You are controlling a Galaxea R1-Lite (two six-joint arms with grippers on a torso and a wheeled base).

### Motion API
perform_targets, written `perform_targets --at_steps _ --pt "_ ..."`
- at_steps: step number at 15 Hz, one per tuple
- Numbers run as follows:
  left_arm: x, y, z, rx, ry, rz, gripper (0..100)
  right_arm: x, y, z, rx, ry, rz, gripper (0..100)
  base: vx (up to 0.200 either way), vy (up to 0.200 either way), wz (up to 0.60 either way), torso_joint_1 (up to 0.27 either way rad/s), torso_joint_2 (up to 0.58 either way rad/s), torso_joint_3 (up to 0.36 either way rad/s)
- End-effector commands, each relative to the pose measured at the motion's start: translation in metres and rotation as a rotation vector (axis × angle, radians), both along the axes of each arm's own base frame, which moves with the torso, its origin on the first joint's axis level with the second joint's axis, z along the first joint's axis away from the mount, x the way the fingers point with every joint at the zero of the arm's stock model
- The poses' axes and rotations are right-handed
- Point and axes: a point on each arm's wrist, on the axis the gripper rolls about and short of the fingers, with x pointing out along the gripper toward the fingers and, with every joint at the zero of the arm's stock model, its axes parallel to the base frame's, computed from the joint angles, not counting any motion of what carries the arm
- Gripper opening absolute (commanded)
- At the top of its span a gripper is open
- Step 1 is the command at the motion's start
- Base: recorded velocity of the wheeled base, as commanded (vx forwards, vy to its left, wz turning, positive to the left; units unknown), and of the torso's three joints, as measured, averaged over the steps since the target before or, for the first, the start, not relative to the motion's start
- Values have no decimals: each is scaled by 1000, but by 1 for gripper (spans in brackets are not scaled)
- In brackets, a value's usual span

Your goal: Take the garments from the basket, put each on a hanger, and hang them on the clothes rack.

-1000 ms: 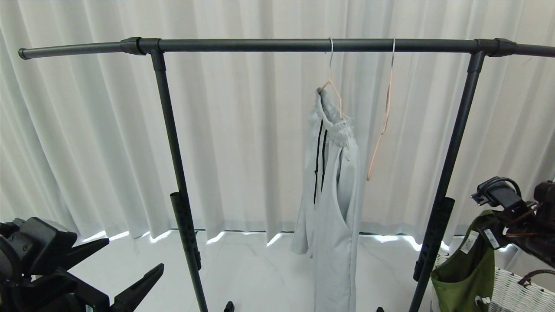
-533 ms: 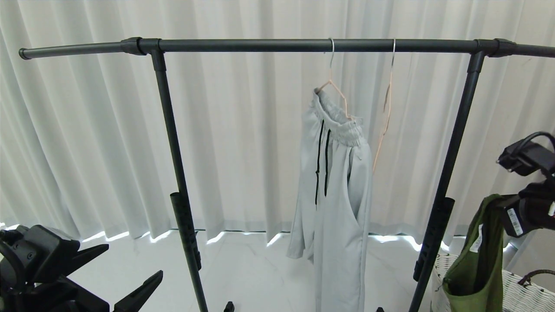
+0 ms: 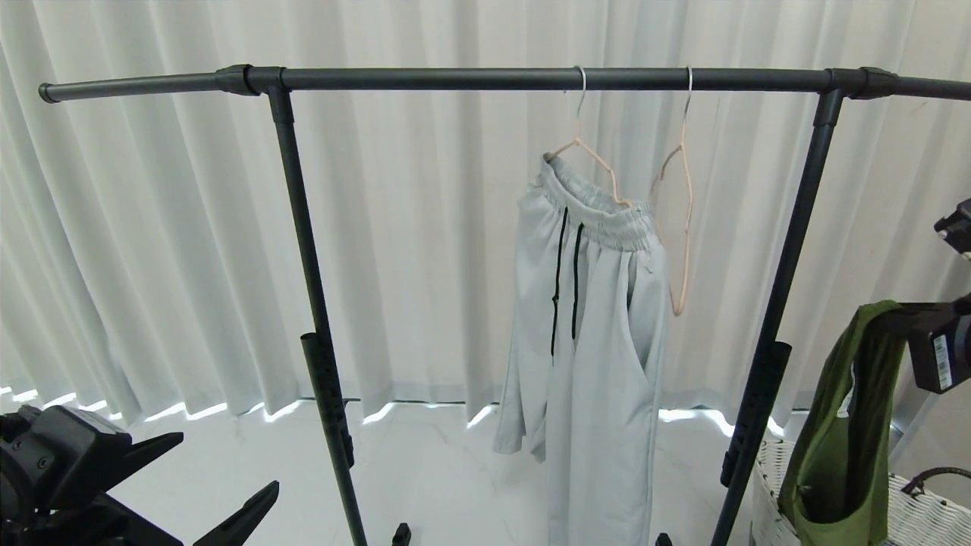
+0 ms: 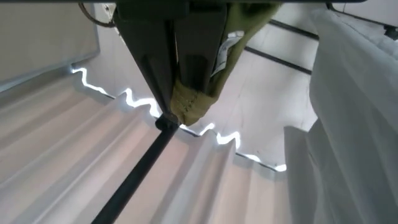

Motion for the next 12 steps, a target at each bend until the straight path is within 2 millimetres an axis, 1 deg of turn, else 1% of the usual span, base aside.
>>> perform_targets --at_steps 1,7,10,12 --pt "-1 0 1 -2 -8 0 100 -1 0 0 -1 -3 2 0 -200 0 0 2 2 -2" --pt "0 0 1 1 -6 -3 100 0 1 -2 -2 8 6 0 -200 0 0 3 2 1" --pt "1 -1 -3 6 17 -10 100 -2 2 0 20 3 62 0 0 0 0 0 0 0" --pt "6 -4 0 0 27 -47 100 -3 4 2 55 -10 154 0 0 0 0 0 0 0"
